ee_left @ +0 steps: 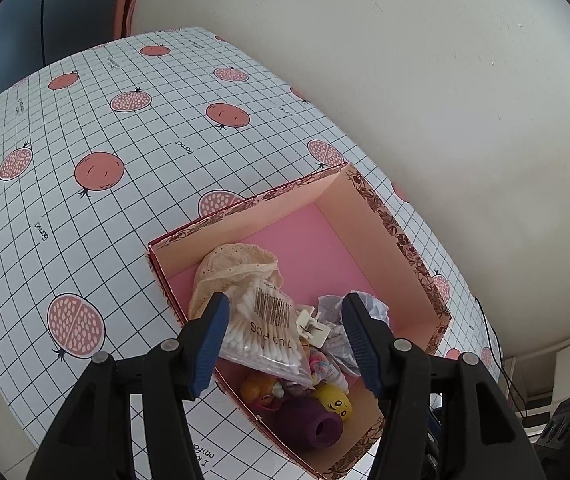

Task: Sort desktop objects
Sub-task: 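Open the left gripper over the box while the right releases the dropper bottle into it, then move both tools away from the box toward the pink hair roller clip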

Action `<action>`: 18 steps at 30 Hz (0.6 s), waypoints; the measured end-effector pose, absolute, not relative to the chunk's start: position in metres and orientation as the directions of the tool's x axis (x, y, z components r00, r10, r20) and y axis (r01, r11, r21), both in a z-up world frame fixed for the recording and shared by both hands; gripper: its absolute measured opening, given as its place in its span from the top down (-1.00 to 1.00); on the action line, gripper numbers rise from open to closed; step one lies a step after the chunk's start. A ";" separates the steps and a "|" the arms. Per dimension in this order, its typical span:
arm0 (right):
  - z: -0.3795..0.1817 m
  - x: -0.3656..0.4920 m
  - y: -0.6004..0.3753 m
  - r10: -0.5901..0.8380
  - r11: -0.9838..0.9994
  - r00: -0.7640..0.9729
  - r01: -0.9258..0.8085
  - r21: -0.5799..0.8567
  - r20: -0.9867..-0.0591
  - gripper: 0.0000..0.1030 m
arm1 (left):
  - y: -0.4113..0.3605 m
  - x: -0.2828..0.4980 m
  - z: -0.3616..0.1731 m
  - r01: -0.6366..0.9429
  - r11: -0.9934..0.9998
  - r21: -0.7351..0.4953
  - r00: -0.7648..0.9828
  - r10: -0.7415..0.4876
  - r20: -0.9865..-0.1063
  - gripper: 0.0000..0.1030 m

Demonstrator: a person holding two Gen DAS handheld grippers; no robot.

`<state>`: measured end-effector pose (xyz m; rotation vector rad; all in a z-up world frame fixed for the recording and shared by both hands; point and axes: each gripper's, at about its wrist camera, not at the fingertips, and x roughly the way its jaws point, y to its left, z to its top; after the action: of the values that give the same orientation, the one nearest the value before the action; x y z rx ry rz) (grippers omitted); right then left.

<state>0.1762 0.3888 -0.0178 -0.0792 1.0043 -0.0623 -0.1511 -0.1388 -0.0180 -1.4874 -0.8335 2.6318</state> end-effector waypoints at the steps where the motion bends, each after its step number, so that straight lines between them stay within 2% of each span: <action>1: -0.017 0.176 0.389 -0.090 0.995 0.537 0.017 -0.096 -0.839 -0.12 | -0.138 -0.151 -0.018 0.244 -0.862 -0.445 -0.549 0.255 -0.796 -0.17; 7: -0.015 0.176 0.388 -0.091 0.995 0.547 0.021 -0.096 -0.832 -0.29 | -0.135 -0.152 -0.018 0.236 -0.873 -0.426 -0.537 0.248 -0.806 -0.22; 11: -0.016 0.177 0.386 -0.098 0.995 0.555 0.034 -0.095 -0.826 -0.49 | -0.132 -0.152 -0.016 0.226 -0.888 -0.400 -0.543 0.227 -0.809 -0.55; 15: -0.019 0.179 0.385 -0.106 0.994 0.547 0.034 -0.105 -0.831 -0.62 | -0.129 -0.153 -0.015 0.209 -0.902 -0.378 -0.544 0.214 -0.812 -0.60; 17: -0.019 0.179 0.384 -0.107 0.994 0.545 0.034 -0.105 -0.831 -0.62 | -0.128 -0.153 -0.015 0.207 -0.907 -0.368 -0.549 0.204 -0.810 -0.75; 18: -0.019 0.179 0.384 -0.108 0.994 0.545 0.036 -0.106 -0.832 -0.64 | -0.128 -0.153 -0.014 0.205 -0.906 -0.369 -0.555 0.203 -0.807 -0.76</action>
<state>0.1792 0.3837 -0.0195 -0.0789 0.9911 -0.0858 -0.1528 -0.1284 -0.0144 -1.4824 -0.6798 2.6869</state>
